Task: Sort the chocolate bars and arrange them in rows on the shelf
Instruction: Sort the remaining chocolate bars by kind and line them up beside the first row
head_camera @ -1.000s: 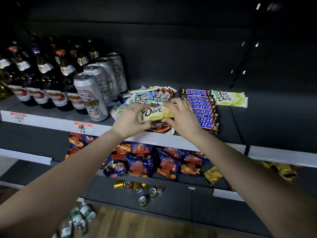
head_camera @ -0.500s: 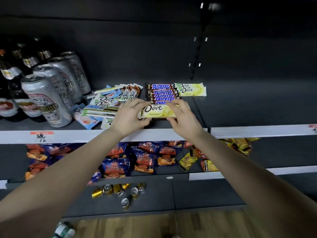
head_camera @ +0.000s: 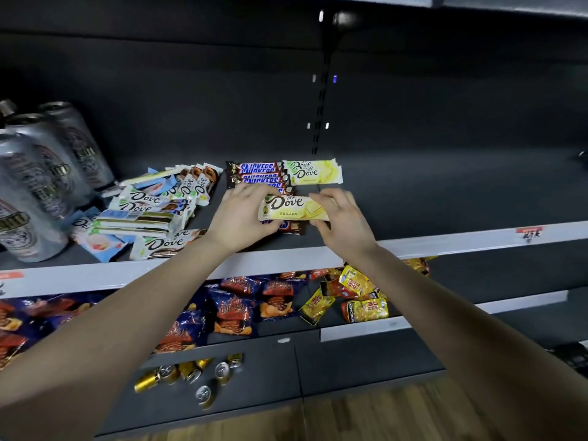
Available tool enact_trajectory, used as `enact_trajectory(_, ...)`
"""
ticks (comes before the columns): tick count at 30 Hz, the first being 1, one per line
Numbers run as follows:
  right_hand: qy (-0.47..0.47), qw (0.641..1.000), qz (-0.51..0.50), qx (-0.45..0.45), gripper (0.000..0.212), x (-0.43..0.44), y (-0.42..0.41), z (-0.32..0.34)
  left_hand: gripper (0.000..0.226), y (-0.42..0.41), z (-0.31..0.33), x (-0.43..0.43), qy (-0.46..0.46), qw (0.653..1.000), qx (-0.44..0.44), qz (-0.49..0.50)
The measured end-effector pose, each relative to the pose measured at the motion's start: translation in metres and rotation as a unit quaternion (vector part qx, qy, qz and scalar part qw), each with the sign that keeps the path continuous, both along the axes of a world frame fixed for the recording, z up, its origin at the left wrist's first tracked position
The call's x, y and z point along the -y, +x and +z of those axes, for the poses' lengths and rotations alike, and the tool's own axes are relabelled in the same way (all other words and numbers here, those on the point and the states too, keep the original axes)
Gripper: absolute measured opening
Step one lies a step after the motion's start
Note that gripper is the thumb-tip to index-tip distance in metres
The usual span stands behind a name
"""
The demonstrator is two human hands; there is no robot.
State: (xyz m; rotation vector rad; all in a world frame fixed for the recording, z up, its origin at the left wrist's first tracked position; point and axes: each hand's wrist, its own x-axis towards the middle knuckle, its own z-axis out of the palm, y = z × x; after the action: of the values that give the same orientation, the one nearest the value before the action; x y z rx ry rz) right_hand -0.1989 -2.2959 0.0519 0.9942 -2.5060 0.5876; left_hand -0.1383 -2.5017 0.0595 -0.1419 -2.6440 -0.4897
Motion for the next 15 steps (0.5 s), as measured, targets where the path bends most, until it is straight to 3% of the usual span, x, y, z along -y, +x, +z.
enact_trajectory(15,0.011,0.999,0.007,0.043,0.048,-0.025,-0.076,-0.004,0.045,-0.073,0.006,-0.029,-0.017,0.999,0.042,0.023)
